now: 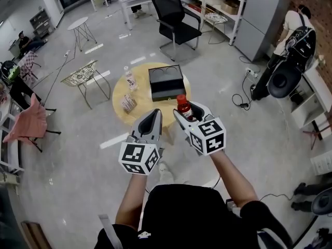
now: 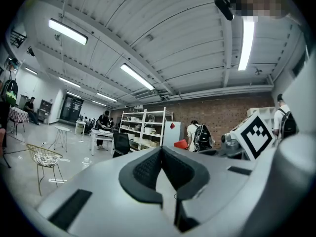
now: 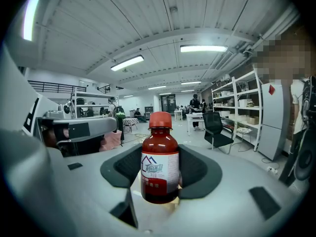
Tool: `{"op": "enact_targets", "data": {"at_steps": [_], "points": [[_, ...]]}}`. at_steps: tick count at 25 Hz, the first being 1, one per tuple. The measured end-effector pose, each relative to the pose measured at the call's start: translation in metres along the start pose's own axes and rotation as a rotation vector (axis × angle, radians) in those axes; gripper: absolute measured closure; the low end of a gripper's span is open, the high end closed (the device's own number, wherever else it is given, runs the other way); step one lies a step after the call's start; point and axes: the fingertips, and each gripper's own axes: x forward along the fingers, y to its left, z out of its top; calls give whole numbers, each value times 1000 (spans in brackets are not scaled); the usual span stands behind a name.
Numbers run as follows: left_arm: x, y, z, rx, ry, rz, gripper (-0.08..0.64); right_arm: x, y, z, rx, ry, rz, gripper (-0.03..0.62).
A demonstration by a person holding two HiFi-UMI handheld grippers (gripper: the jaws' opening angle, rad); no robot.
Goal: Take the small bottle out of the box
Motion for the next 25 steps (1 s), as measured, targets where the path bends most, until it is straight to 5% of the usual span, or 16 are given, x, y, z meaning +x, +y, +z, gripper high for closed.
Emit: {"op": "enact_targets", "data": {"at_steps": [25], "points": [[-61,-33,-11,-5,-15,46,551,-55,37,-20,4,-20,20,376]]}}
